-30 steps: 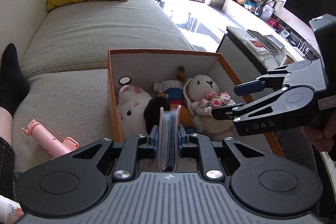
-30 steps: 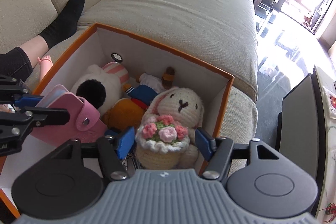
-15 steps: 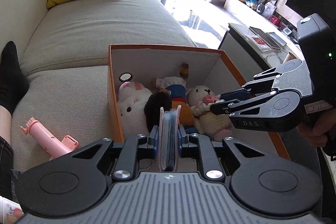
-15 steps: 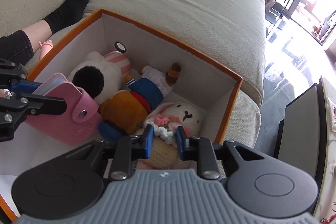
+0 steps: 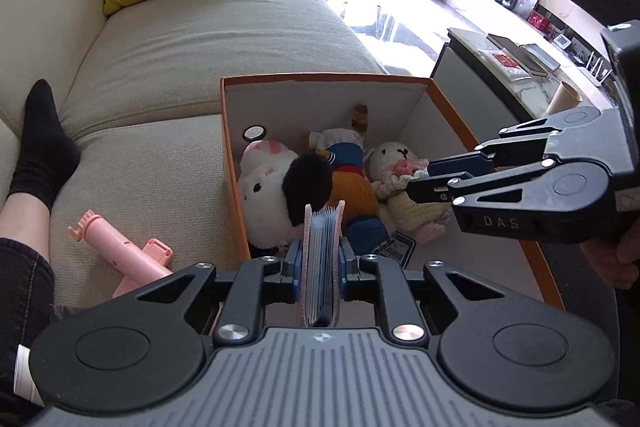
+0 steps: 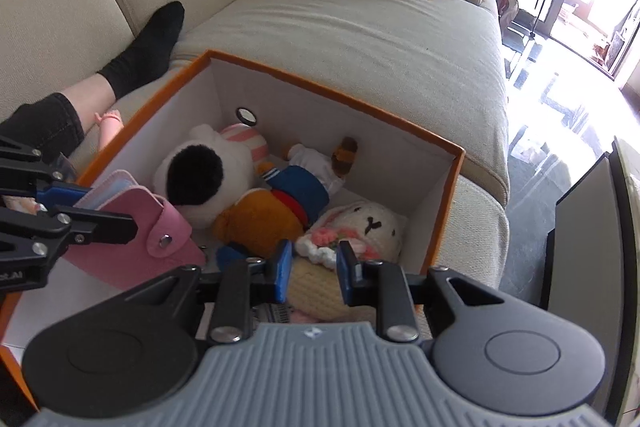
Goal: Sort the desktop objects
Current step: 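Carry the pink card wallet into the box with the left tool and release it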
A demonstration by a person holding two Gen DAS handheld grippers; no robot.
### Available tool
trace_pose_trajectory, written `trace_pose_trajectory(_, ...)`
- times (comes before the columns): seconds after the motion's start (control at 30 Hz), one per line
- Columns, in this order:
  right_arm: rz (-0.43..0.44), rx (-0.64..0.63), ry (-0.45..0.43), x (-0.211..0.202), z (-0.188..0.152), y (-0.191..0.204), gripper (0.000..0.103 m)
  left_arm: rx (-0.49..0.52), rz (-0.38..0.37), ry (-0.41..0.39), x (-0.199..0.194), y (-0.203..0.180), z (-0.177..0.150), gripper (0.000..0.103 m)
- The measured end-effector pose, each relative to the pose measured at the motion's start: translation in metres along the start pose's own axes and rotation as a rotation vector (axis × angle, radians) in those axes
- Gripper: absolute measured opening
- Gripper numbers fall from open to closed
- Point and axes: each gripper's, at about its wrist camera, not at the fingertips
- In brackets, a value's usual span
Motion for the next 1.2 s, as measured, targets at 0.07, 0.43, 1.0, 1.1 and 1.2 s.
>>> trace_pose_trajectory(0.07, 0.052, -0.007, -0.010, -0.003, -0.005, 0.013, 0.026, 0.014, 0.050, 0.000, -0.004, -0.004, -0.003, 0.019)
trace_pose_trajectory(0.43, 0.249, -0.102, 0.090, 0.039, -0.034, 0.059, 0.024, 0.057, 0.194, -0.030, -0.003, -0.016, -0.014, 0.019)
trace_pose_trajectory(1.0, 0.290, -0.024, 0.123, 0.073, -0.032, 0.063, 0.023, 0.069, 0.128, -0.063, -0.033, -0.013, -0.014, 0.026)
trace_pose_trajectory(1.1, 0.276, -0.014, 0.117, 0.078, -0.028, 0.064, 0.021, 0.084, 0.115, -0.085, -0.046, -0.013, -0.018, 0.036)
trace_pose_trajectory(1.2, 0.270, -0.030, 0.120, 0.077, -0.026, 0.064, 0.021, 0.106, 0.125, -0.070, -0.052, -0.015, -0.025, 0.049)
Point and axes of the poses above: each gripper's, at about its wrist camera, not at the fingertips, and x roughly the way its jaws point, y to its left, z to its top, and after that the axes turned 14 degrees about -y, right-handed
